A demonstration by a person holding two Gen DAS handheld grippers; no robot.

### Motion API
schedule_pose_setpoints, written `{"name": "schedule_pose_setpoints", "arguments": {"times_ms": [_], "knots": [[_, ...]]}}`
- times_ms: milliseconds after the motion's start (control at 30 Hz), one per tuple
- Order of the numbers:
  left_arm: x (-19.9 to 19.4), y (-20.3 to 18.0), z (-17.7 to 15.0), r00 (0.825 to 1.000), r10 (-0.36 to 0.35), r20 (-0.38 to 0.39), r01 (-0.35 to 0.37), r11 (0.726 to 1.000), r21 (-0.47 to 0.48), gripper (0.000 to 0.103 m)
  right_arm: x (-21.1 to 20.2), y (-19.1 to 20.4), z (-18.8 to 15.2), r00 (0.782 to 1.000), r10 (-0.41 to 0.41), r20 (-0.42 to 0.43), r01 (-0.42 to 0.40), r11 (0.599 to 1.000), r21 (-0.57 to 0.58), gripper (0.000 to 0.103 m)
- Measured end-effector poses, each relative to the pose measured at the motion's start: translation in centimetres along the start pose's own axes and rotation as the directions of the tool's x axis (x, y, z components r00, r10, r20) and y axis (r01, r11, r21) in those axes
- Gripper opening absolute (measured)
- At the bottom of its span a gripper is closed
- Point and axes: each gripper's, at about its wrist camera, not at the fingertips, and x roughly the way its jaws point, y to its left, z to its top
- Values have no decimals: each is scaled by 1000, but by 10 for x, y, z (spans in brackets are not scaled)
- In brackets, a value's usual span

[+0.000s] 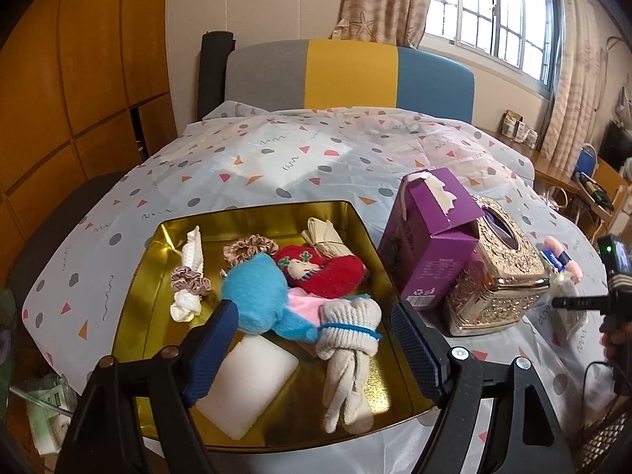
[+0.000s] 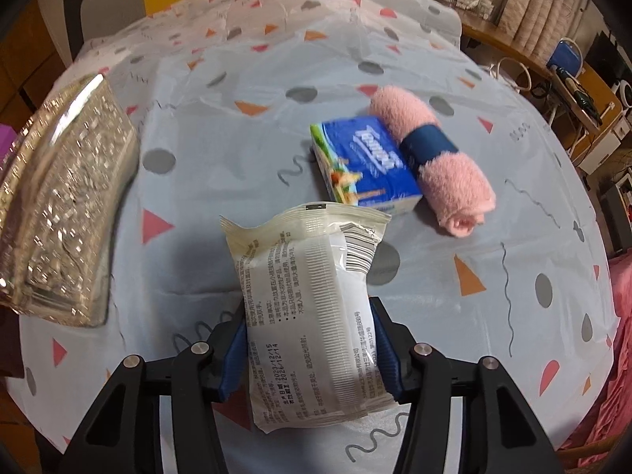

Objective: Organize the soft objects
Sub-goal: 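Carry the white plastic packet with the right gripper over the gold tray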

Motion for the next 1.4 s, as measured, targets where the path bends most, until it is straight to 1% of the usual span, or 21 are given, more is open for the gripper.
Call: {"name": "schedule_pose_setpoints", "arguments": {"times_ms": [233, 400, 567, 900, 1033, 1133, 1267, 1400], "knots": [[0, -2, -4, 1000, -8, -5, 8, 1000, 15, 81, -16, 4, 13, 997, 36, 66, -38, 998, 41, 55], [1, -2, -5, 1000, -8, -6, 8, 1000, 16, 82, -37, 19, 34, 988, 70, 137, -75, 997, 34, 55], [0, -2, -6, 1000, -8, -8, 8, 1000, 13, 82, -59, 41, 59, 974, 101, 204, -101, 995, -13, 55], [1, -1, -9, 1000, -11, -17, 11, 1000, 16, 83, -97, 97, 94, 946, 156, 284, -126, 985, -121, 55], [2, -1, -11, 1000, -11, -20, 11, 1000, 16, 83, -113, 119, 104, 929, 190, 318, -146, 976, -159, 55], [2, 0, -11, 1000, -12, -21, 12, 1000, 16, 83, -129, 138, 108, 909, 238, 344, -175, 963, -203, 55], [1, 5, -11, 1000, -8, -18, 9, 1000, 5, 83, -145, 174, 108, 881, 313, 356, -213, 932, -292, 55], [1, 23, -10, 1000, 16, -17, -17, 999, -28, 83, -156, 214, 101, 861, 376, 343, -242, 895, -375, 55]]}}
